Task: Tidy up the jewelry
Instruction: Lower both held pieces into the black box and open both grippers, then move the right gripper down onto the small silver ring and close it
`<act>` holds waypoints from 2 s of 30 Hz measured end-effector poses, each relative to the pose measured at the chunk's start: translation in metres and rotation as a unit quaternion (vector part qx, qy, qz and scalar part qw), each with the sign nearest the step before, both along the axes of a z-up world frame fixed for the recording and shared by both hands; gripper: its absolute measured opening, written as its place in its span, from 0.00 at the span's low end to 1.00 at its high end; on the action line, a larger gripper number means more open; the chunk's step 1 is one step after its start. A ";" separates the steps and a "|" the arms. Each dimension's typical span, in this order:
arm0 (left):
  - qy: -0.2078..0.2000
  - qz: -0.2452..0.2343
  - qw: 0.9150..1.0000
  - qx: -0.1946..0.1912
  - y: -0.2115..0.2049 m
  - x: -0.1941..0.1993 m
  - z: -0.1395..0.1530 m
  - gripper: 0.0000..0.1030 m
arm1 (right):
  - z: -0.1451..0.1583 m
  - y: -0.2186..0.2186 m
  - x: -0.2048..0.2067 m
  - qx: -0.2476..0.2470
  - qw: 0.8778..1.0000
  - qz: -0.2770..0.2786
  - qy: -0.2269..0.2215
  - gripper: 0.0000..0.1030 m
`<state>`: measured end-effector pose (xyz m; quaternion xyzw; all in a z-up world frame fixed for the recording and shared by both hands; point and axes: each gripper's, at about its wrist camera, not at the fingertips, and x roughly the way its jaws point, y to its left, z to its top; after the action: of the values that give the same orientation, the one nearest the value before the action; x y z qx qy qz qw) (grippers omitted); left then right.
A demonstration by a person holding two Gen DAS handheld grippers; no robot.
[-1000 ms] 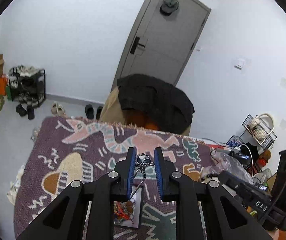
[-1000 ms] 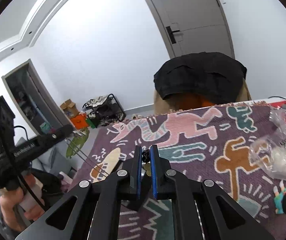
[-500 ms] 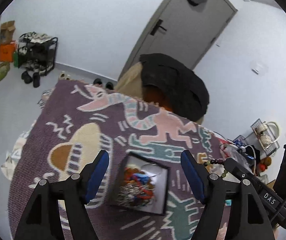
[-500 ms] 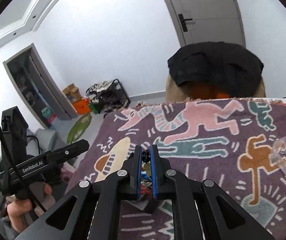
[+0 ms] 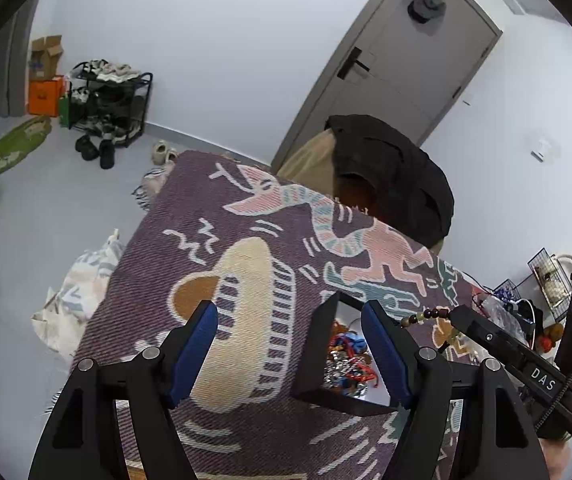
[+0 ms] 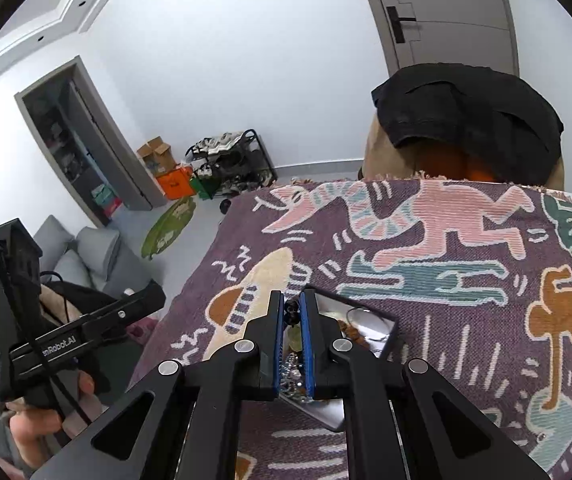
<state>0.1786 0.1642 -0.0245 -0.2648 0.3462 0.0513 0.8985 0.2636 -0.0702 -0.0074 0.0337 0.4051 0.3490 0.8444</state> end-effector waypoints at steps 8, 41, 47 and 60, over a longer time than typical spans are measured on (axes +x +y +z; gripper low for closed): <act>-0.012 0.008 1.000 0.003 0.005 -0.012 -0.002 0.82 | -0.010 0.001 -0.001 -0.055 0.998 -0.035 -0.005 0.60; 0.000 -0.053 0.999 0.004 -0.060 0.017 -0.023 0.86 | -0.051 -0.137 0.002 -0.098 0.980 -0.167 0.037 0.68; 0.009 -0.062 0.998 0.003 -0.071 0.022 -0.030 0.86 | -0.070 -0.176 0.004 -0.101 0.972 -0.200 0.065 0.68; 0.025 -0.072 0.997 0.001 -0.080 0.027 -0.047 0.86 | -0.105 -0.212 -0.001 -0.133 0.962 -0.223 0.081 0.68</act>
<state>0.2060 0.0846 -0.0717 -0.2372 0.3867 -0.0062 0.8912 0.2625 -0.2824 -0.1122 0.0390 0.4972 0.0912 0.8620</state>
